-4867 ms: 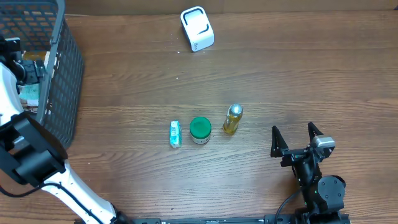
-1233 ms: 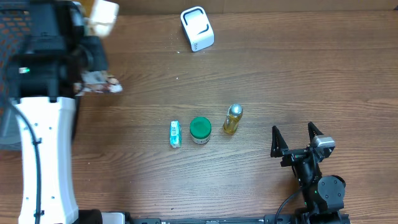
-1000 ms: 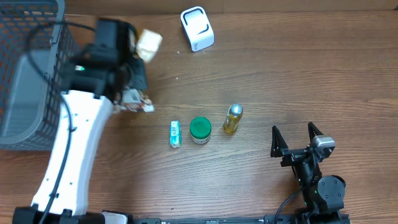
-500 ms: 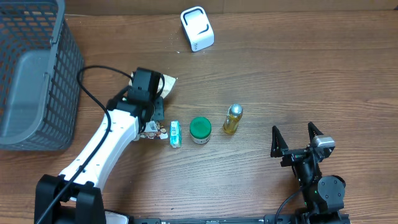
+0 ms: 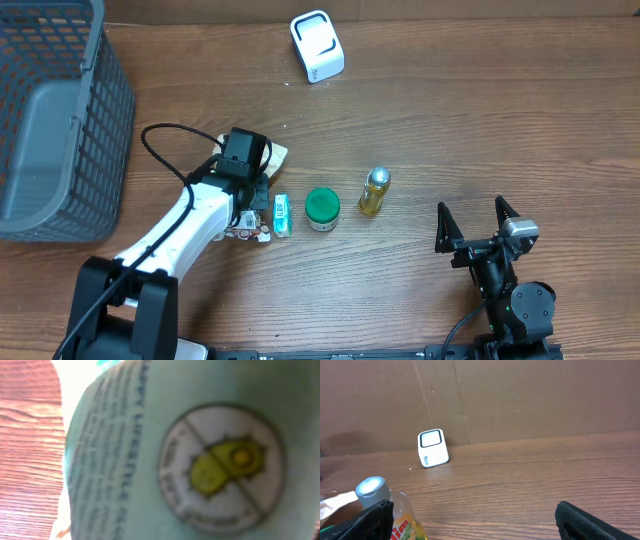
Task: Scan the item barcode
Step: 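Lift the wipes pack out and carry it toward the table center, then lay the wipes pack on the table left of the Kleenex and release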
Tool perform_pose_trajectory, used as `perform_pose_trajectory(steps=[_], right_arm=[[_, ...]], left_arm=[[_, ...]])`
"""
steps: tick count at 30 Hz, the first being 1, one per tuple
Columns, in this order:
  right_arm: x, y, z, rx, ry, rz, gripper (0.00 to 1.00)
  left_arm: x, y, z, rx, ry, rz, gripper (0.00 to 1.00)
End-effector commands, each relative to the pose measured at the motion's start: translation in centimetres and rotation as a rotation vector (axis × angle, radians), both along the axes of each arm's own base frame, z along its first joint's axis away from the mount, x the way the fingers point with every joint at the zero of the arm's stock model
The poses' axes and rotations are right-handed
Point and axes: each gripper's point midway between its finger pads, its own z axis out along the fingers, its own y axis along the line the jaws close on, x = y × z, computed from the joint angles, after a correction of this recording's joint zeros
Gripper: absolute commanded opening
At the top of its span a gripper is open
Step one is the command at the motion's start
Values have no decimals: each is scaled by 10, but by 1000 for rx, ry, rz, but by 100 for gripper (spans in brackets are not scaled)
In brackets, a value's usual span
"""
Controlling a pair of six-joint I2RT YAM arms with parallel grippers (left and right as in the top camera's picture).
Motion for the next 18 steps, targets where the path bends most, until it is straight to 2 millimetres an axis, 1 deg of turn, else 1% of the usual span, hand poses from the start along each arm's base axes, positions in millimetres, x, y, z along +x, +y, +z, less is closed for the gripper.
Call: perform_pose_trajectory(steps=[1,2,5,6,9,11,14,18], right_arm=[[0,0,-3,-7,-1,2,100],[0,0,-3,-7,-1,2,100],[0,0,-3,-7,-1,2,100],[0,0,-3,-7,-1,2,100],[0,0,-3,-7,-1,2,100],[0,0,-3,-7,-1,2,100],[0,0,-3,-7,-1,2,100],[0,0,-3,-7,-1,2,100]], left_arm=[[-4,-7,-8,-27,23,-3,40],[-4,-9,-8,-40,27,-8,50],[-1,-12,-2,-49,26,-16,69],[1,-12,1,-48,23,-21,74],[10,-15,12,-48,2,-36,82],[15,-16,20,-52,-9,-36,86],[24,-19,33,-55,-31,-35,88],[34,-26,59,-81,-46,-47,86]])
